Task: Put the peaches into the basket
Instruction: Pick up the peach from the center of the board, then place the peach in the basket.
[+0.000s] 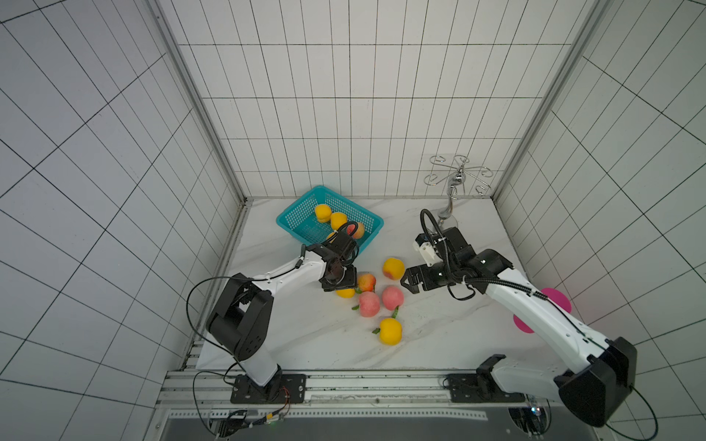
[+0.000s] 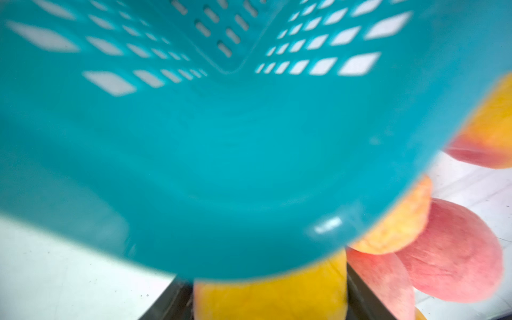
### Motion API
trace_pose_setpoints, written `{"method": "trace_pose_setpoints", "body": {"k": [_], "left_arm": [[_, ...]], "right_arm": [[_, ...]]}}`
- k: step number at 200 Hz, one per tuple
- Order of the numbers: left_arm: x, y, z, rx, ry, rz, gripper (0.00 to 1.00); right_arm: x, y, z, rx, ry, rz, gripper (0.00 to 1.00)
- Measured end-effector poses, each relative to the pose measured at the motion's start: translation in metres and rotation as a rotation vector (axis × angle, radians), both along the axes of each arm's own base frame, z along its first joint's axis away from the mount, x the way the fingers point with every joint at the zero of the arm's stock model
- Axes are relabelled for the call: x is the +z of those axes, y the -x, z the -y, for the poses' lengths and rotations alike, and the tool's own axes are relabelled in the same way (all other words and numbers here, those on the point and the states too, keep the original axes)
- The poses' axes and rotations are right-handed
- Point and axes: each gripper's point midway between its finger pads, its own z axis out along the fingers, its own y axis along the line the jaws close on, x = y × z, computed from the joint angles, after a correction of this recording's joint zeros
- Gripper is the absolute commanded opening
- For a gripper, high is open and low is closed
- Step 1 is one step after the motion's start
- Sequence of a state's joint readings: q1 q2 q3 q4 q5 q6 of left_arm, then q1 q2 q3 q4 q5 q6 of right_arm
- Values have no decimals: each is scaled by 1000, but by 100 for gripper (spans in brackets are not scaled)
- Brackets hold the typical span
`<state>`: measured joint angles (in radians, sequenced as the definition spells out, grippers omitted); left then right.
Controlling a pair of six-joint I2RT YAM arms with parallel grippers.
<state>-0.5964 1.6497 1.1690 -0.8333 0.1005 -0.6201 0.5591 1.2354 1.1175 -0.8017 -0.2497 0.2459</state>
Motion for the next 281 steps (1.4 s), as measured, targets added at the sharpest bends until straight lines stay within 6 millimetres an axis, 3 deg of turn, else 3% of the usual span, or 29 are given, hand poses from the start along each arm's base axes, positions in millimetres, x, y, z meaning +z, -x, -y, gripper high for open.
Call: {"method": "trace_pose_setpoints", "body": {"k": [51,96,143,171,213,249,281], "left_arm": [[51,-13,11,-20,53,85,62],[92,-30,18,-29,103,149,62],[125,-77,-13,58,151,219,62],[132,-115,-43,120,147,254,62],[127,-162,-87,169,100,277,62],[116,-189,-106,178,51,290,63],[100,-213,-113,168,-10,301,63]], "right_arm": [[7,-3,0,4,-1,19,99],[47,-19,-9,11,-44,109,99],[71,-35,-13,4,-59,148,99],[76,-45,-16,3,-53,149,99],[80,-60,-21,10,-41,144,99],[77,-71,-28,35,-29,138,99],[63,-78,-36,56,-20,99,99]]}}
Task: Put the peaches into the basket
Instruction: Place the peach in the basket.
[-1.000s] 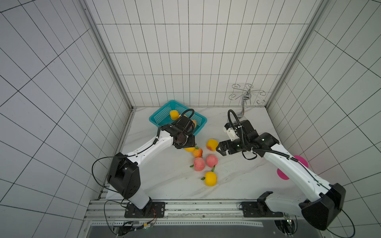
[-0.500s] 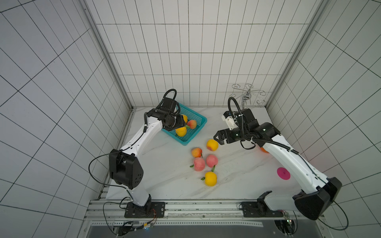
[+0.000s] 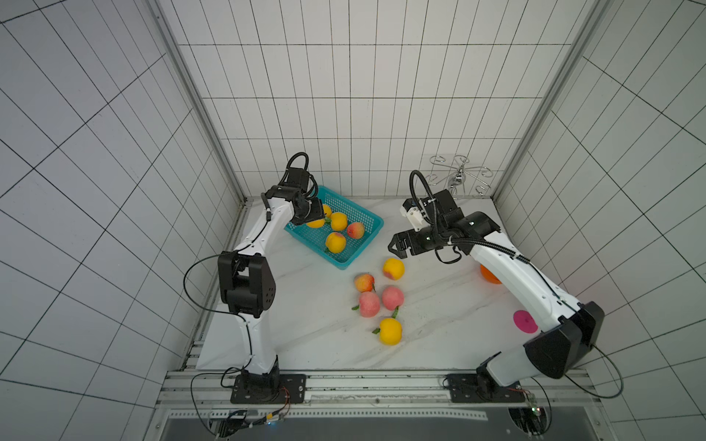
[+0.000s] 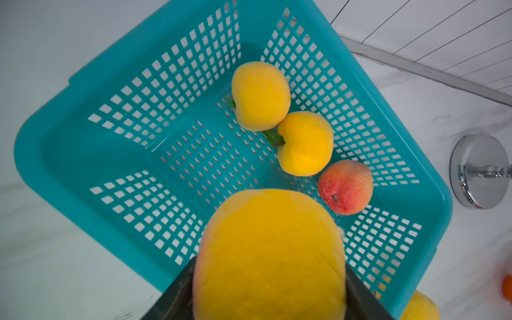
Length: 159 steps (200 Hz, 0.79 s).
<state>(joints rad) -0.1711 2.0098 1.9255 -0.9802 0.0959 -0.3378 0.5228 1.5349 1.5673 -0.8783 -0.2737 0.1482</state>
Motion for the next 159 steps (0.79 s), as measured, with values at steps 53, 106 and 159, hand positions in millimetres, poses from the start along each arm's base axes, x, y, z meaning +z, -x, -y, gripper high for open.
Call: {"method": "trace_pose_setpoints", "body": {"k": [53,106,159], "left_arm": [[-34,-30,-5,-11,-78,-13,63],[-63,-33,-7,-16,-102,-62,63],[-71,-32,-4,-22,-104,-77,63]], "right_arm": [[-14,-5,-1,1,16,-34,99],[-14,-4,-1,1,19,-39,99],[-15,-4,-1,1,20,-41,99]]}}
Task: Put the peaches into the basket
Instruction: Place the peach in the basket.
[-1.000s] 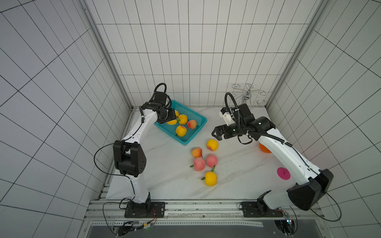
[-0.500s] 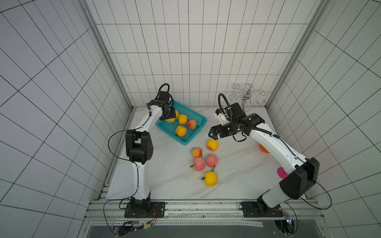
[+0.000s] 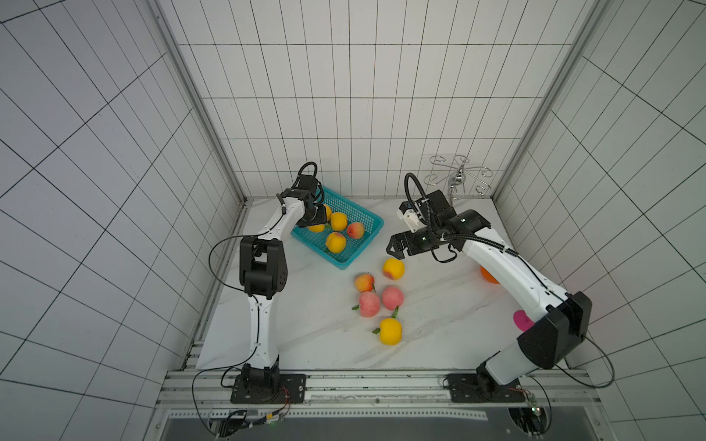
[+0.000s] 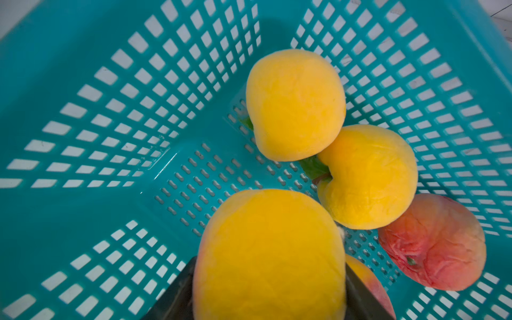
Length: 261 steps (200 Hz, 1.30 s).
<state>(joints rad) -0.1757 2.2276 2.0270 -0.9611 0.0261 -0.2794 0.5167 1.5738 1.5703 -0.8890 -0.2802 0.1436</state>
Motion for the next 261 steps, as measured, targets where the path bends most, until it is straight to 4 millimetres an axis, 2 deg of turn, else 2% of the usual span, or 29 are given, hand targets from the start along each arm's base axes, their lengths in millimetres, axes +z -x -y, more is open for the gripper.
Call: {"method": "trace_pose_setpoints", "body": {"k": [30,89,161,261], "left_arm": [[-7,0,1,-1,-2,-12,63],[-32,2,6,-14,-12,-62,64],[-33,5,17,-42,-18,-61,70],[-35,6,16,-40,-24,-65,80]], "right_arm": [[0,0,0,0,1,-2,99],[-1,1,1,-1,3,-5,99],[-1,0,2,-5,3,-4,99],[-1,-7,12,-40,4,-4,99]]}}
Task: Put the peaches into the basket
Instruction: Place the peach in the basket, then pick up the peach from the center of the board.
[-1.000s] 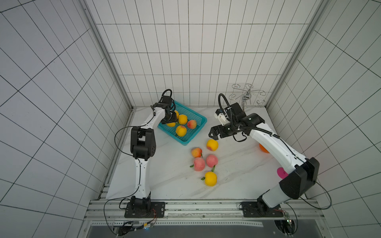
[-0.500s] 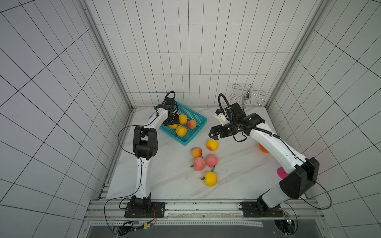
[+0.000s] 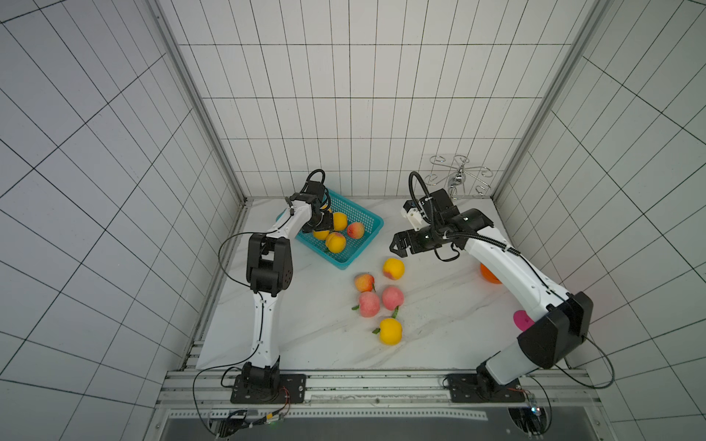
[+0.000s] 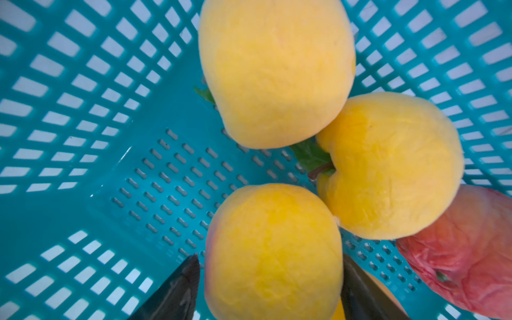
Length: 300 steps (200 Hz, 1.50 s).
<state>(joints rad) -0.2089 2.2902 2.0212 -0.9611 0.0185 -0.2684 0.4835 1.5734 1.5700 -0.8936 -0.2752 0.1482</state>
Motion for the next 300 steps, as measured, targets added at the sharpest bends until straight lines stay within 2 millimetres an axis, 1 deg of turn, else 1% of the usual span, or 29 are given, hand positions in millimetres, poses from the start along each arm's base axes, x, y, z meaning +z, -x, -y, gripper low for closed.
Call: {"method": "trace_pose_setpoints", "body": {"k": [37,67,90,116,154,171,191,222,236,253,281,300], "left_arm": [[-4,5,2,-3,-2,-14,83],[3,10,9,-18,0,-8,84],[16,14,16,-31,5,11,84],[36,21,23,-47,9,40,85],[64,38,24,-57,6,74,85],[73,48,24,-65,0,81,85],[77,63,22,-70,-3,74,85],[79,94,23,-89,-8,55,85],[83,108,31,-112,-6,57,85],[88,123,44,-138,12,60,85],[89,148,63,-168,50,52,85],[90,164,73,-186,71,52,85]], "right_arm": [[0,-1,2,-7,-1,-1,99],[0,-2,4,-14,-2,-2,99],[0,-3,4,-16,-2,-3,99],[-1,-3,4,-16,-3,-2,99],[-1,-3,4,-17,-6,6,99],[0,-4,4,-21,-10,7,99],[-5,-6,3,-29,-6,-1,99],[-25,-14,0,-42,13,-46,99],[-34,-17,-1,-48,21,-67,99],[-42,-21,-2,-56,23,-82,99],[-50,-27,-5,-67,23,-90,99],[-61,-32,-6,-73,31,-105,99]]}}
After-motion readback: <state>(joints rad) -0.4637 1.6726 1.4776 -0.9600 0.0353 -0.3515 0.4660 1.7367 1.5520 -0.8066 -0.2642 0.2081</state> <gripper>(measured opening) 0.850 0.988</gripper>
